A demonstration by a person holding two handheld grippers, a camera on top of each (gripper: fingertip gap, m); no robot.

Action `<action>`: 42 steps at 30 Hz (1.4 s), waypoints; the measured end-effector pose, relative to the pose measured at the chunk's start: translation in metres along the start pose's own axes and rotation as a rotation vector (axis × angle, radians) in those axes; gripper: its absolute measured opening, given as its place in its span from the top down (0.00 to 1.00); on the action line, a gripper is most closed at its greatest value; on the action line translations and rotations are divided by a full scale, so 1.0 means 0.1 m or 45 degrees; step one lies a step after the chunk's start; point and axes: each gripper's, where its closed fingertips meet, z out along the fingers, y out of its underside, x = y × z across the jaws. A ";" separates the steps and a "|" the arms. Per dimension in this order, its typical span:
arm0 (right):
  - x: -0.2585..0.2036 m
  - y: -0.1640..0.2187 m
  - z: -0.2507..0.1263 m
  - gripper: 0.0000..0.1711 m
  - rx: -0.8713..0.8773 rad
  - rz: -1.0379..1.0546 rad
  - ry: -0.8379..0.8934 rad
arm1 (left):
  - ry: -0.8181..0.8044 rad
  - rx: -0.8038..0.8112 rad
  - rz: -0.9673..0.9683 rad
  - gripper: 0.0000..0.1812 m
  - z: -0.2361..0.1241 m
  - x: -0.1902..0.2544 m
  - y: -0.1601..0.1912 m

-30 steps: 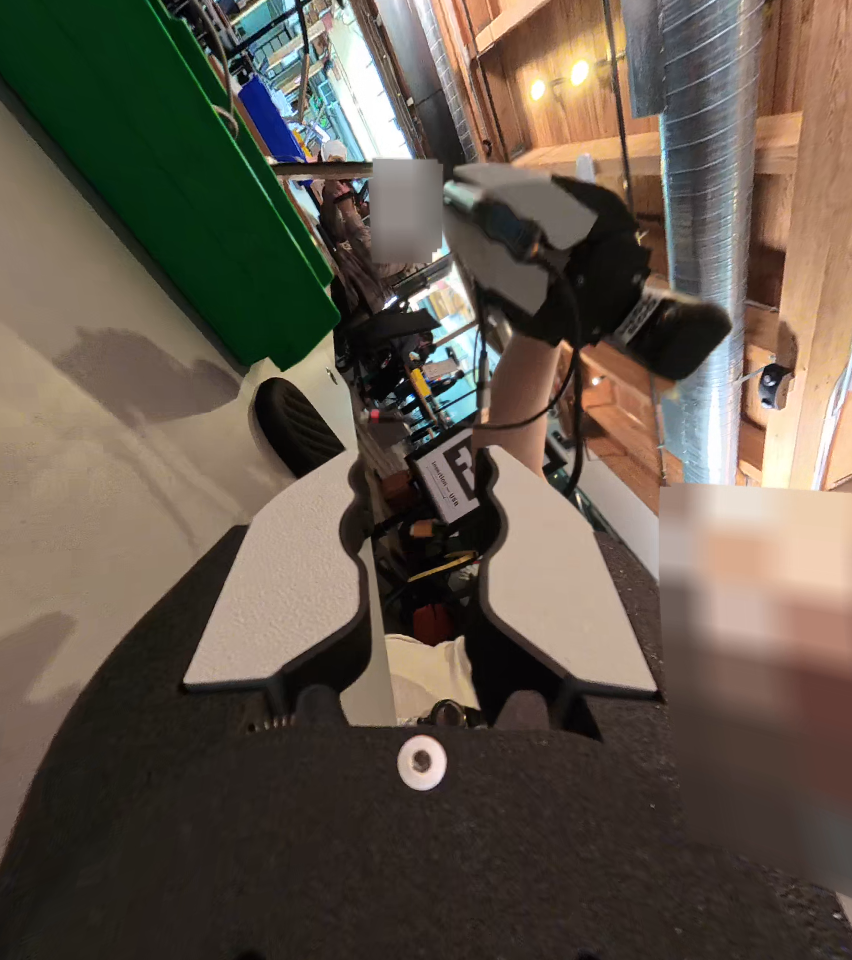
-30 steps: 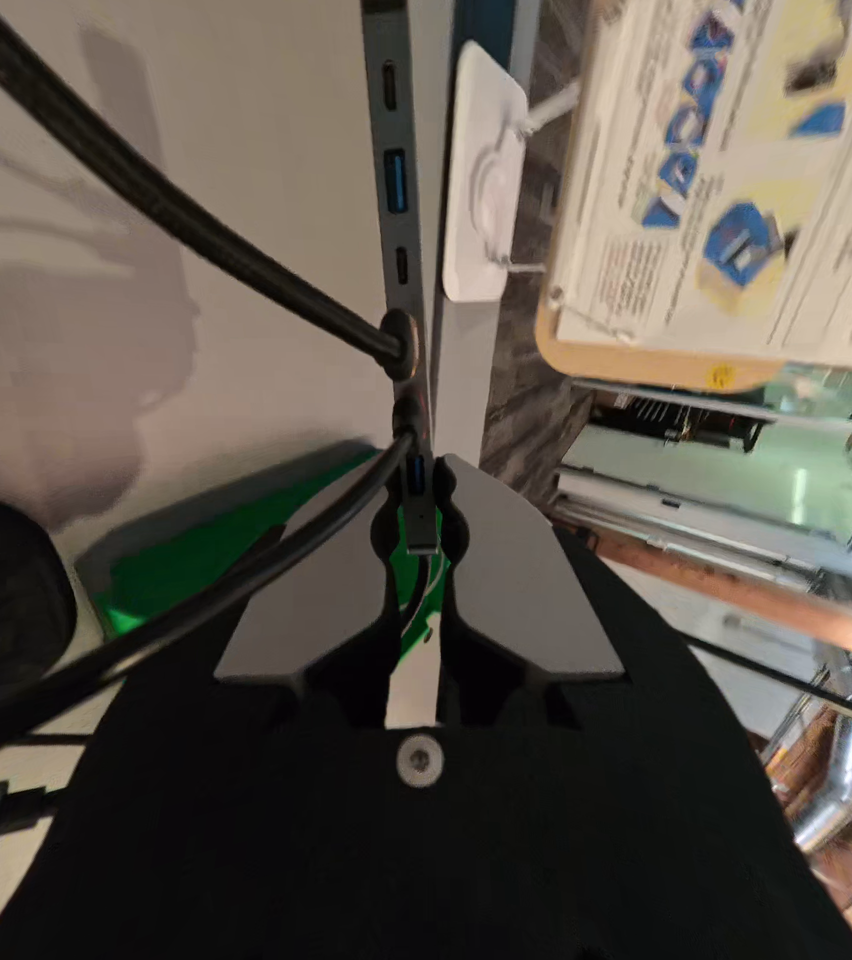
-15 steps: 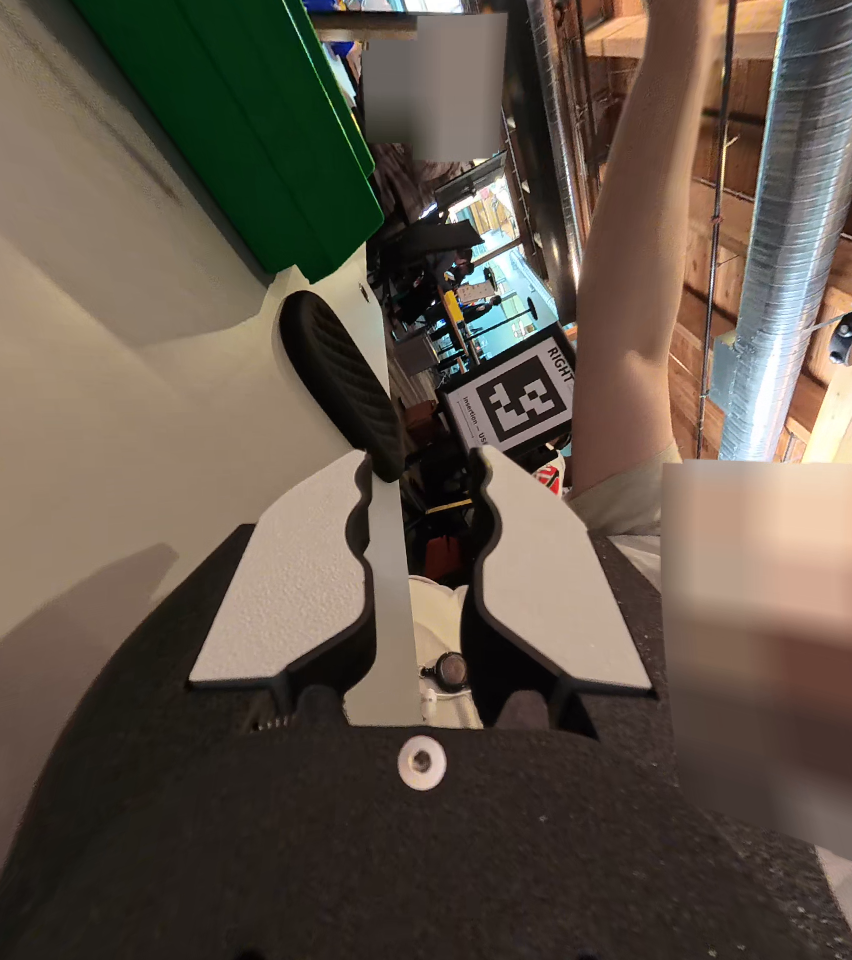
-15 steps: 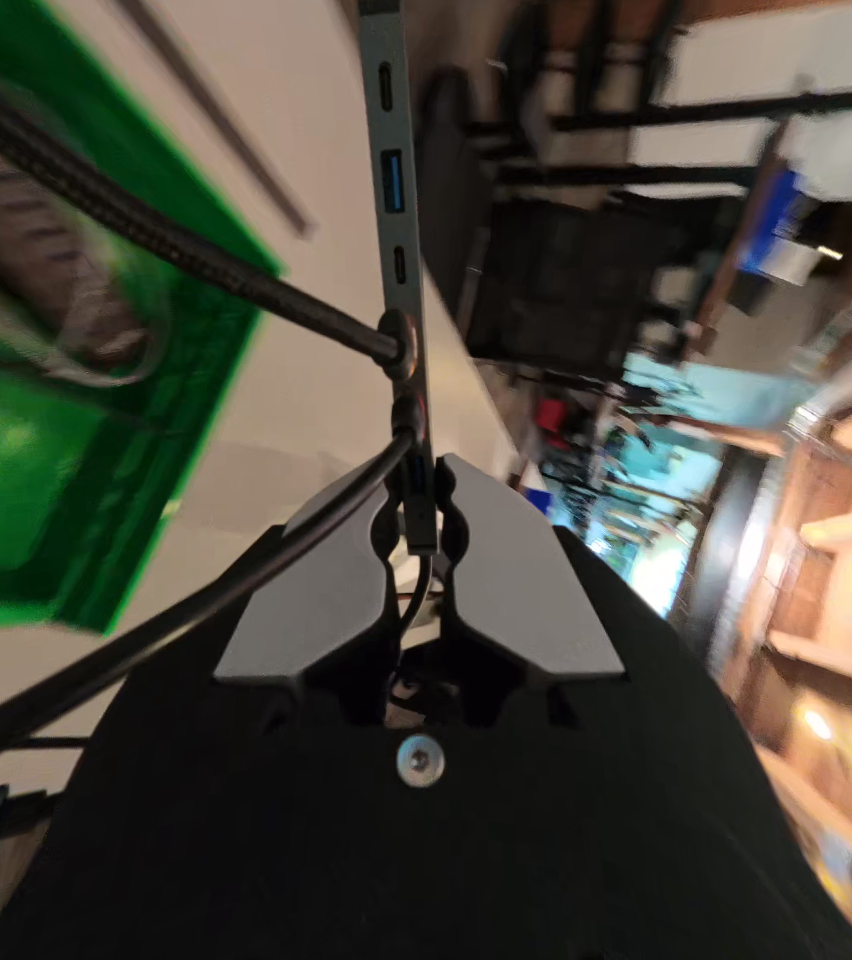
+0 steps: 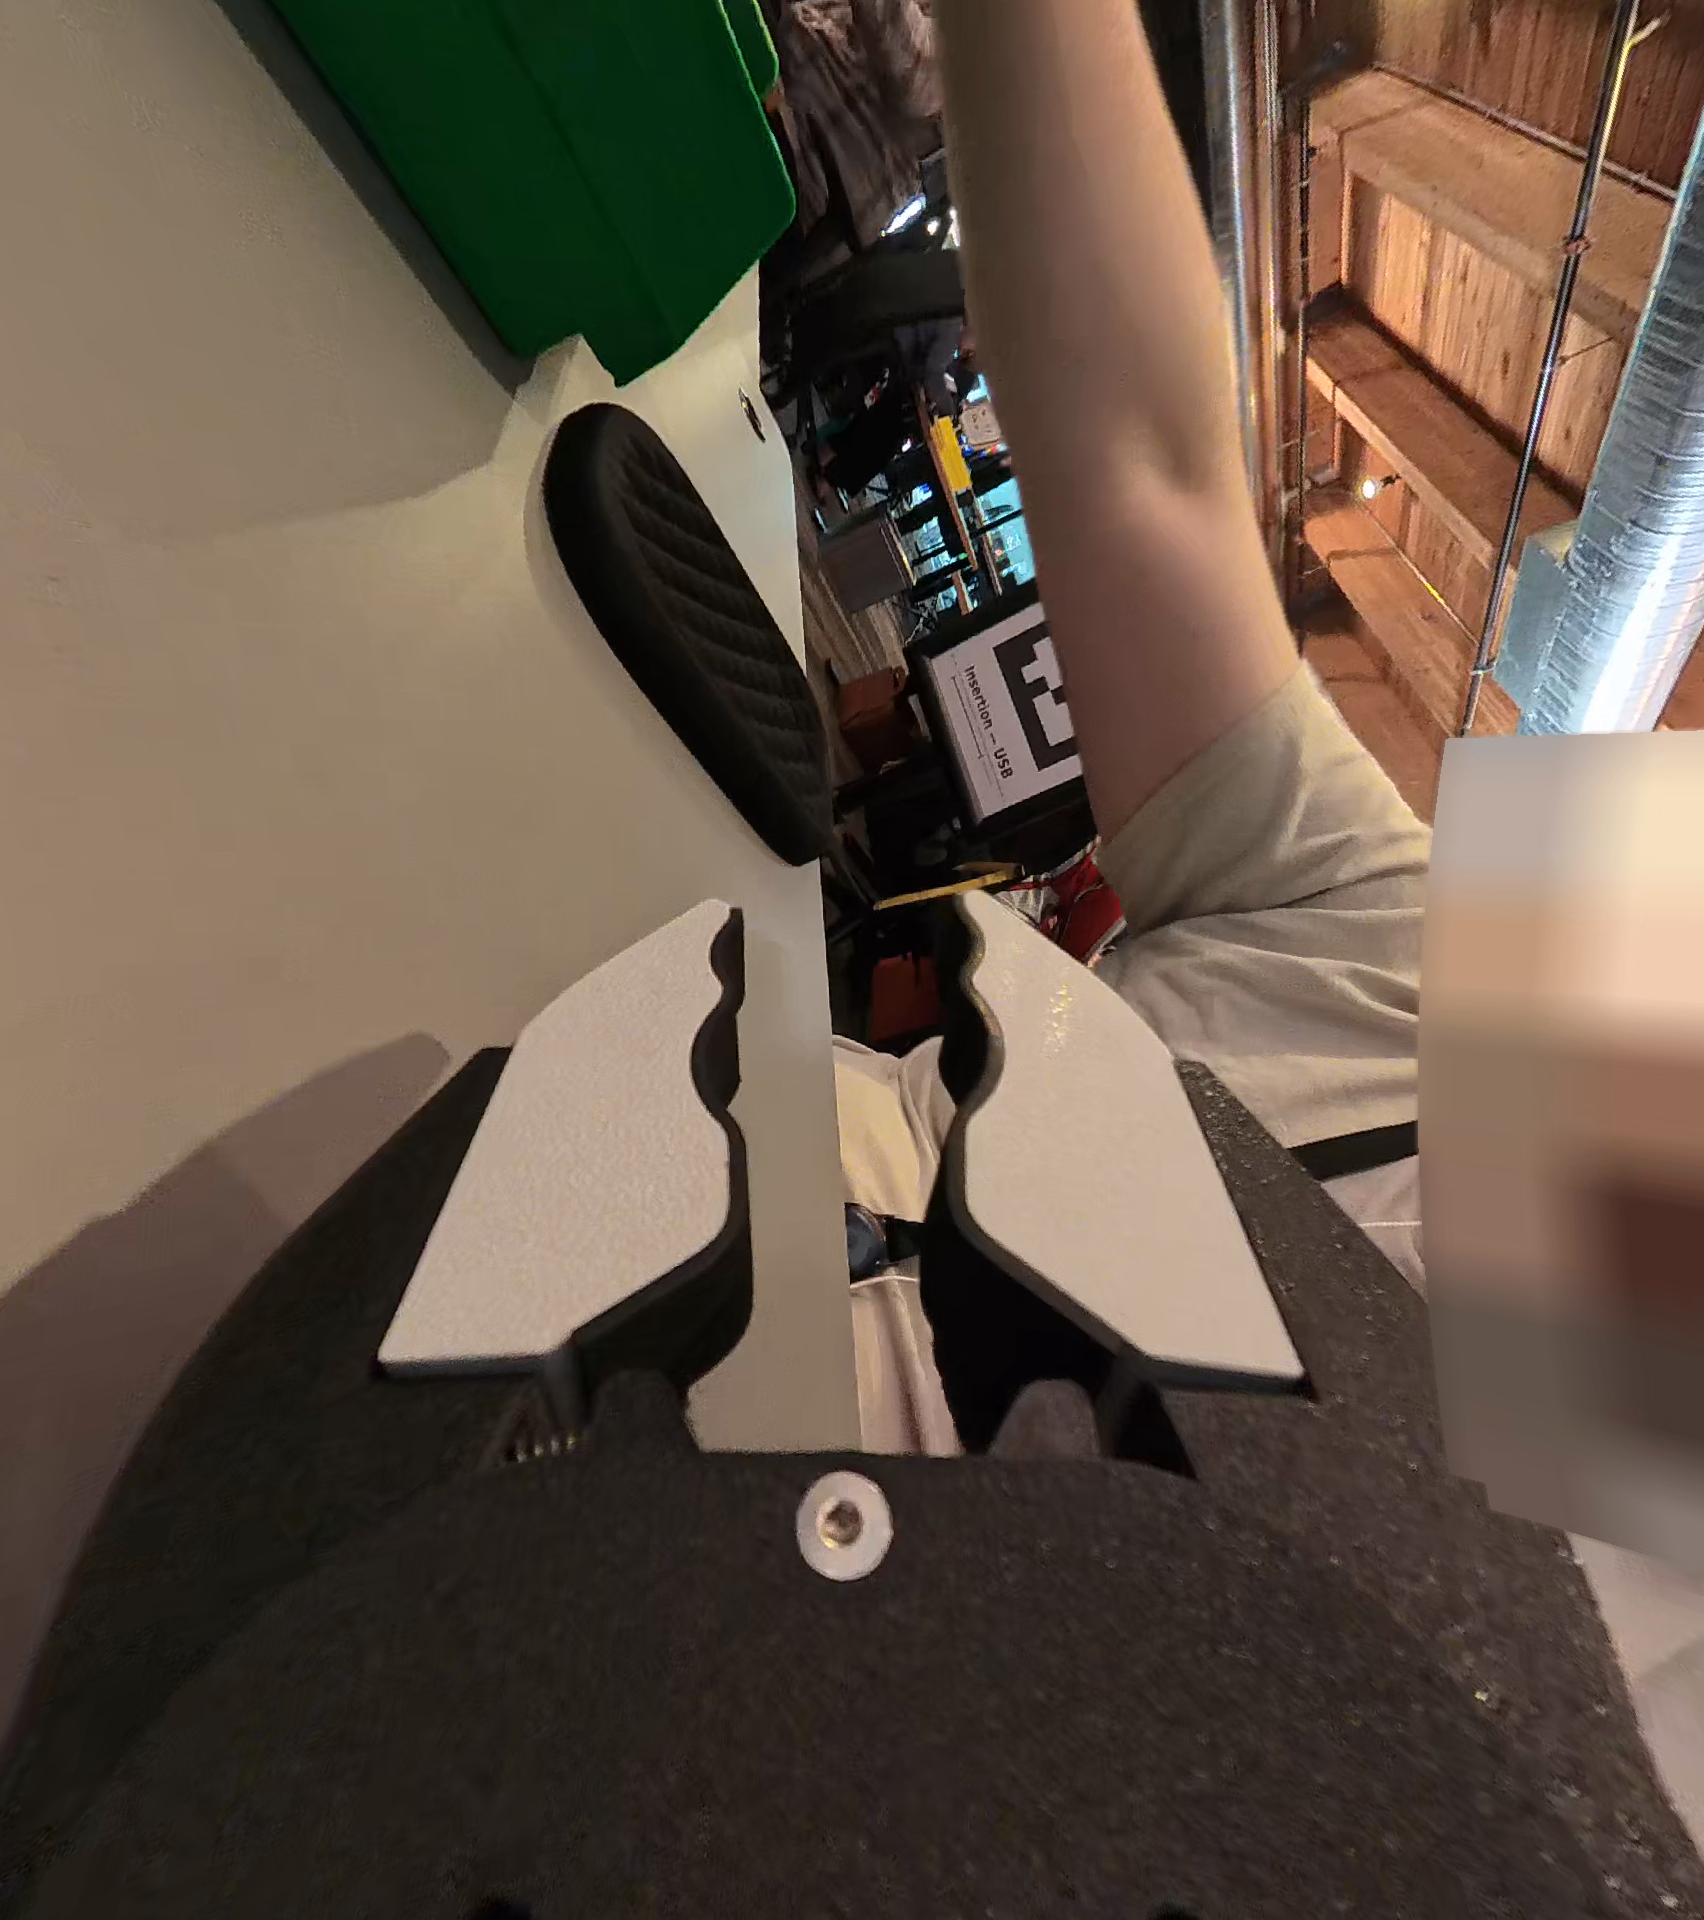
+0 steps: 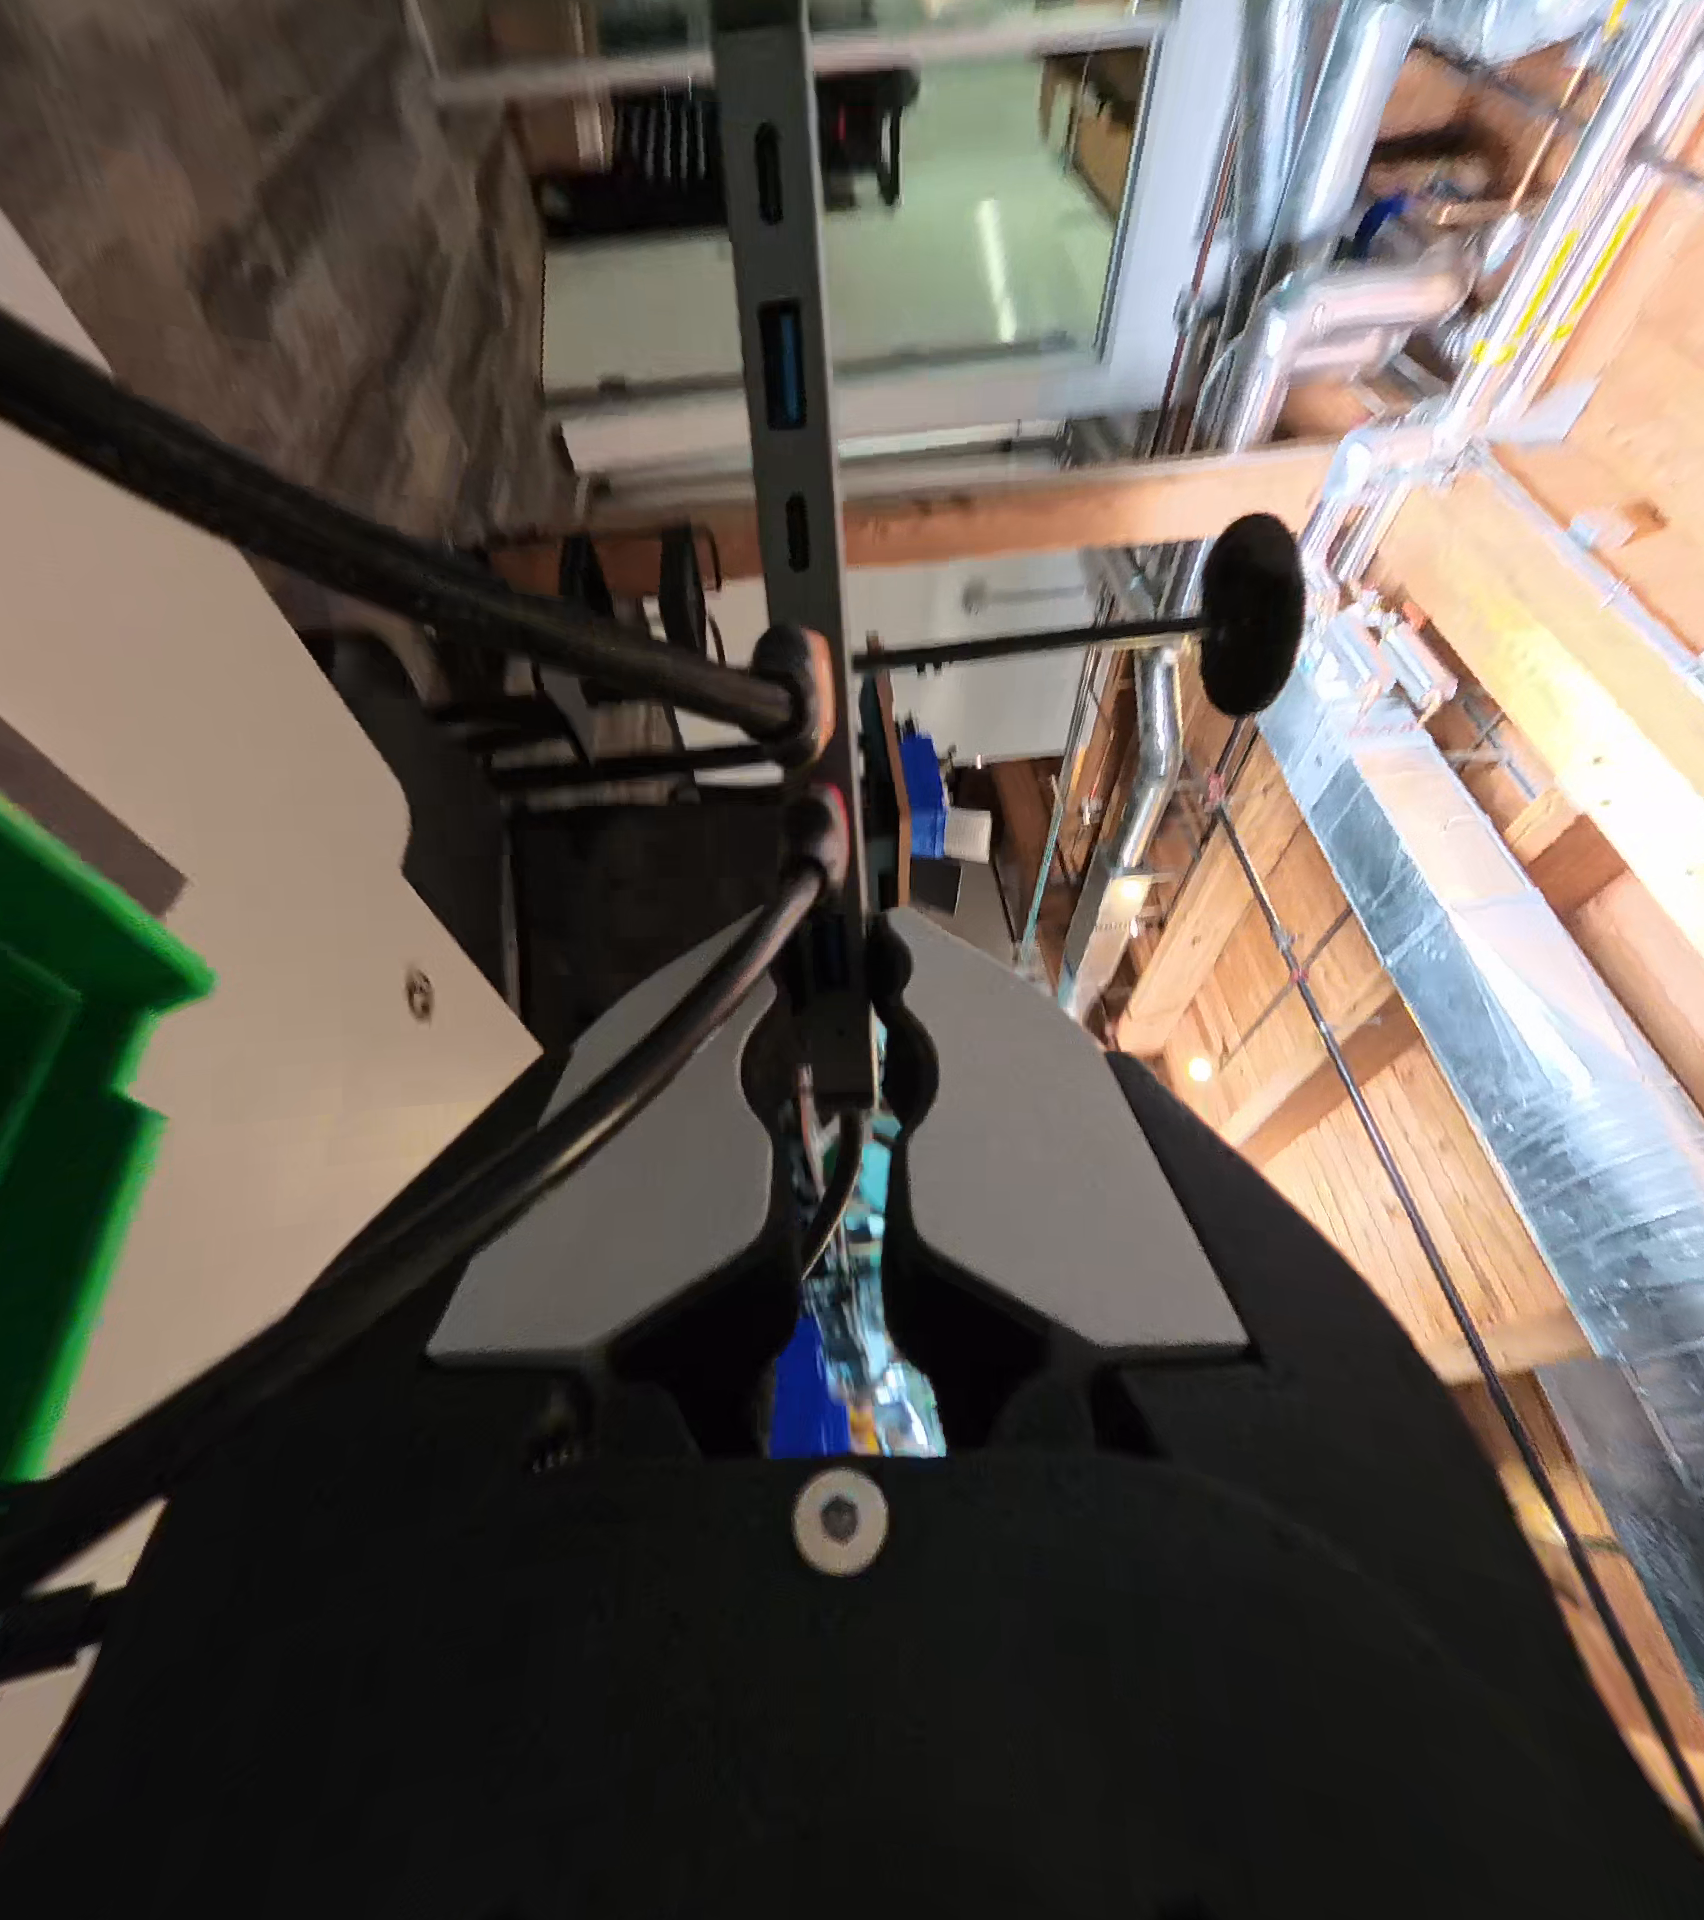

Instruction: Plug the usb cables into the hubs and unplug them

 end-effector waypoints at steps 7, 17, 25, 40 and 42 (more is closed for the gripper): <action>-0.60 -0.19 -0.20 0.92 0.331 0.142 -0.140 | -0.007 0.002 -0.007 0.83 0.01 -0.03 0.00; -1.21 -0.22 -0.45 0.92 0.516 0.287 -0.747 | -0.017 -0.036 -0.032 0.83 0.06 -0.07 0.05; -1.70 0.02 -0.40 0.84 0.219 0.096 -1.054 | -0.018 -0.054 -0.038 0.83 0.08 -0.08 0.07; -1.20 0.67 -0.97 0.77 -0.419 0.888 -1.684 | -0.032 -0.024 0.143 0.84 0.13 0.10 -0.03; -1.36 0.64 -1.14 0.78 -0.477 1.257 -1.829 | -0.079 0.032 0.361 0.84 0.10 0.28 -0.14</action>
